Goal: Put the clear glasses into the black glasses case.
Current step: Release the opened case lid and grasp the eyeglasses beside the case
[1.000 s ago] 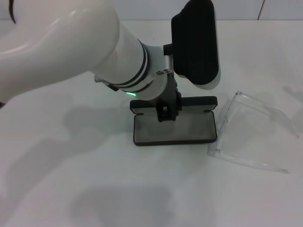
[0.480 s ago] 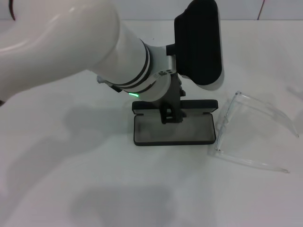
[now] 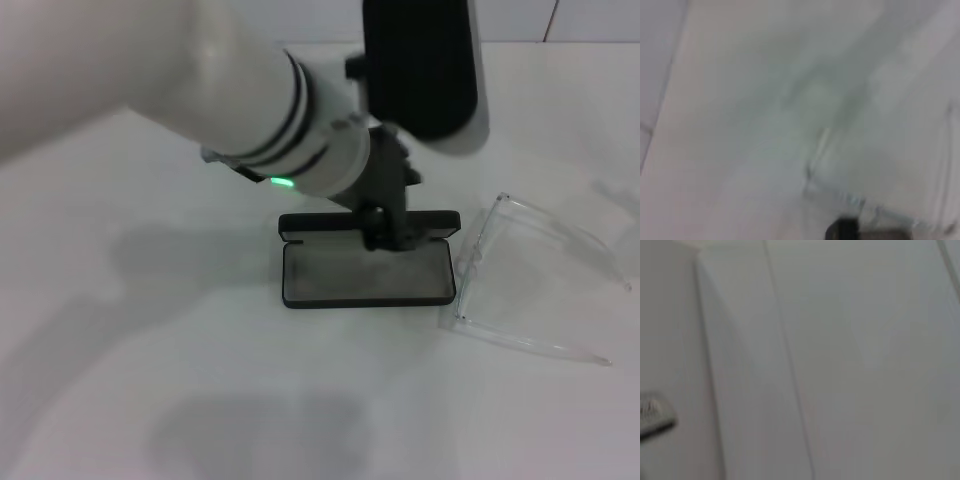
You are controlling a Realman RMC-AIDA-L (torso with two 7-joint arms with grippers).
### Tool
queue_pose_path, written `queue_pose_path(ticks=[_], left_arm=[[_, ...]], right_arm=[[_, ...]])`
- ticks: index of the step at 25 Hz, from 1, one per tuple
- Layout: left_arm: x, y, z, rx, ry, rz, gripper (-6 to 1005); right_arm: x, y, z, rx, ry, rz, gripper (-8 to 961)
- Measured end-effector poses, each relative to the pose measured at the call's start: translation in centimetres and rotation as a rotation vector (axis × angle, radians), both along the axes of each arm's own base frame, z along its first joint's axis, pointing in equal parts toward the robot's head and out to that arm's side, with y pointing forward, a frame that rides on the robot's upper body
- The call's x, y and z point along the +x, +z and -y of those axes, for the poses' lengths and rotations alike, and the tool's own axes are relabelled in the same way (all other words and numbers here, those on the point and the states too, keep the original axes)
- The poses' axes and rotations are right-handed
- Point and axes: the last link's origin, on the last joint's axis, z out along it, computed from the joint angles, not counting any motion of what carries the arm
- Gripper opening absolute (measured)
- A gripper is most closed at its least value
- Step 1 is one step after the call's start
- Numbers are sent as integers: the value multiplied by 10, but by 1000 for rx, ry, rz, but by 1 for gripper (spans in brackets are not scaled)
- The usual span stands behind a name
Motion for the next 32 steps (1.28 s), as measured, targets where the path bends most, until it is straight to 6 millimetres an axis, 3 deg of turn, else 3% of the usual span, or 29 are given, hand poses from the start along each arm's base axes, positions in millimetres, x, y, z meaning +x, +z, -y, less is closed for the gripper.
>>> queue_pose_path(ticks=[4,9,14,17,21,24,27,32], left_arm=[[15,33,12,-57,35,213,510],[7,76,26,-134,7,543,507],[-48,120,44,-118,-26,896,505],[-89,135,52,-89,4,1014,487],[-135,138,64,-114,82,1092,419],[-167,127,75,-124,123,1159,194],[-187,114,83,-102,135,1185,139],[-202,105,88,-78,156,1186,103]], right_arm=[[-12,4,-13,-92,55,71,850],[-28,8,-33,-219,98,167,848],[-45,19,-43,-304,143,211,843],[-52,25,-41,-326,182,246,843],[-58,23,-44,-396,180,325,842],[-66,23,-51,-460,161,368,842],[-73,23,-59,-522,138,413,842],[-88,23,-69,-590,115,519,841]])
